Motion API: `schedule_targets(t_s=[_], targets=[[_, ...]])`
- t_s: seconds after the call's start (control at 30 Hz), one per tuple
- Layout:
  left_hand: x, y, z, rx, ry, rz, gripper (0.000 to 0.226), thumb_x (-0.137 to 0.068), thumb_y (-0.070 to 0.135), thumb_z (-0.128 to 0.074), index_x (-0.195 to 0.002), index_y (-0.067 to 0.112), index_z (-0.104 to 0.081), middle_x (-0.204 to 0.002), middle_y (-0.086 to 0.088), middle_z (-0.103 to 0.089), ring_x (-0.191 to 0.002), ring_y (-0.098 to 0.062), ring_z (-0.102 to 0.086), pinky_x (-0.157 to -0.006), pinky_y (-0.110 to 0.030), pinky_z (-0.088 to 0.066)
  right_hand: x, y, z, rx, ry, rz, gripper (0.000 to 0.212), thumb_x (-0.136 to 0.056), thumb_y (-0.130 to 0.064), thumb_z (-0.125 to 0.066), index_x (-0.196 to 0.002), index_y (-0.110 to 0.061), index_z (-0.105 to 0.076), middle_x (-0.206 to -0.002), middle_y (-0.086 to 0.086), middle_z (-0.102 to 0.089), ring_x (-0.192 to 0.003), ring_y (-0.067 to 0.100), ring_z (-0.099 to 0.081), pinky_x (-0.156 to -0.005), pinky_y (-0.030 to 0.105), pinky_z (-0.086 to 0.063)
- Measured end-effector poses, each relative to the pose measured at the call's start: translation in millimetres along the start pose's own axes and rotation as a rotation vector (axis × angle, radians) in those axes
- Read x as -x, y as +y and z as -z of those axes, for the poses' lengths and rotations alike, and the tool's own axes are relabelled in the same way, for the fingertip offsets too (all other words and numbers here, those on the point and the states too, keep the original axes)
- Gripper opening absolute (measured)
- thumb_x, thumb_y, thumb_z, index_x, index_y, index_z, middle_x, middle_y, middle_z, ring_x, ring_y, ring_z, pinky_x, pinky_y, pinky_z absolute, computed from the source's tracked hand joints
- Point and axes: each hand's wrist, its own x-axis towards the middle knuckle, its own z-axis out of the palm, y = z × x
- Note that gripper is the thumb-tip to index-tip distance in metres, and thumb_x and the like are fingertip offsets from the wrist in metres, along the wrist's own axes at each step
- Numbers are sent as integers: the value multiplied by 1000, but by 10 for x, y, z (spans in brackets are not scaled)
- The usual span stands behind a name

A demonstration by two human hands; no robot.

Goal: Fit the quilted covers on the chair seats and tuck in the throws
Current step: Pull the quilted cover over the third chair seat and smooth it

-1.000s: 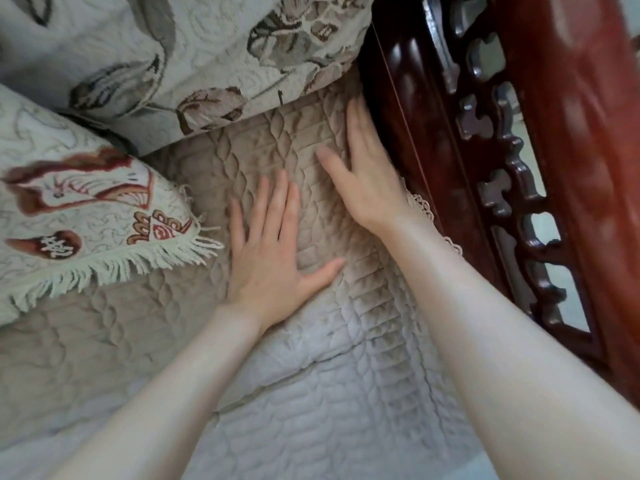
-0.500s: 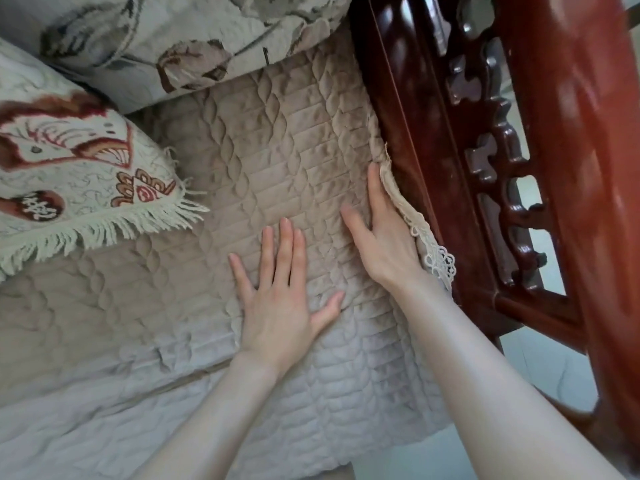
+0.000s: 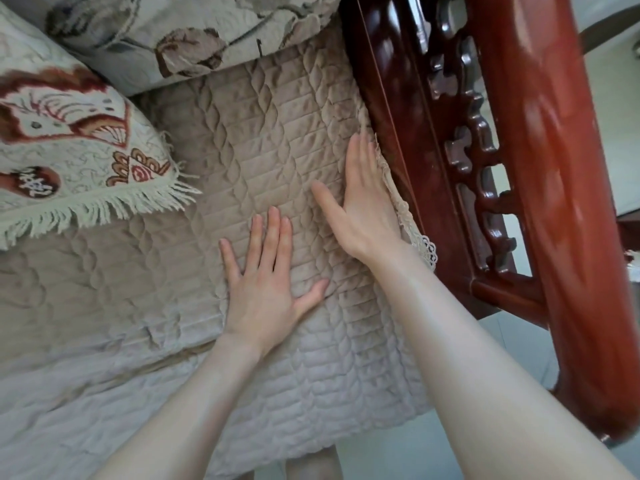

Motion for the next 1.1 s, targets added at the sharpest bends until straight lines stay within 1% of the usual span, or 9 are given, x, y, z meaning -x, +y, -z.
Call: schedule_targets(t_s=[0.1, 0.23, 0.37, 0.5, 0.63, 0.73, 0.83, 0.93, 1.1], targets=[[5, -51, 1, 5, -5, -14, 98, -84, 73, -30, -153, 7, -8, -162, -5, -4, -149, -21, -1, -113, -58, 6, -80, -42, -21, -108, -8, -112, 80, -99, -51, -37, -154, -15, 9, -163, -1, 9, -148, 7, 7, -114, 19, 5], [7, -62, 8, 19, -11, -10, 98, -84, 74, -30, -153, 9, -6, -162, -3, -2, -149, -16, 4, -114, -60, 3, -237, -92, 50, -254, -47, -248, 79, -97, -55, -38, -155, -22, 4, -163, -2, -3, -149, 13, -8, -117, 28, -8], [-26, -58, -4, 19, -18, -6, 98, -84, 75, -29, -153, 9, -5, -161, -2, -1, -149, -14, 9, -115, -58, 3, -405, -54, 43, -353, -63, -330, 74, -98, -54, -37, -156, -22, -3, -162, 2, -13, -148, 22, -16, -118, 33, -12], [-60, -77, -50, 15, -9, -13, 98, -84, 76, -27, -153, 10, -2, -161, -1, -1, -148, -14, 9, -114, -54, 10, -458, -21, -53, -358, -11, -333, 71, -98, -54, -36, -156, -21, -10, -160, 3, -23, -145, 23, -24, -117, 33, -17], [-44, -59, -22, -9, 8, -7, 97, -85, 74, -27, -153, 8, -5, -162, -5, -4, -149, -18, 4, -114, -56, 8, -471, -19, 67, -441, -70, -342, 67, -97, -54, -39, -155, -29, -15, -157, -1, -31, -142, 20, -29, -109, 28, -20], [100, 7, 16, -9, -6, -27, 95, -84, 71, -31, -152, 6, -15, -161, -10, -13, -149, -25, -9, -112, -65, -5, -101, -23, 72, -239, -61, -245, 76, -98, -52, -39, -156, -17, -4, -162, 3, -13, -148, 16, -14, -118, 29, -11], [277, 36, -9, -33, -77, -24, 95, -82, 71, -32, -152, 7, -20, -160, -9, -17, -148, -26, -12, -108, -70, -15, 484, 32, -21, -59, -18, -206, 79, -99, -47, -40, -155, -11, 3, -163, 3, 1, -149, 11, -1, -121, 30, -4], [333, 14, -33, -33, -122, -7, 95, -82, 72, -30, -152, 8, -19, -161, -8, -16, -148, -24, -10, -108, -69, -14, 727, 31, -6, -105, 6, -224, 81, -99, -49, -40, -154, -14, 7, -163, 0, 5, -149, 9, 1, -121, 29, -3], [310, 9, -22, -35, -130, -10, 97, -80, 73, -32, -152, 9, -16, -161, -6, -15, -148, -24, -12, -107, -68, -13, 509, -32, -12, -137, -57, -333, 84, -96, -56, -40, -155, -14, 4, -163, 1, -1, -149, 13, -6, -117, 28, -8]])
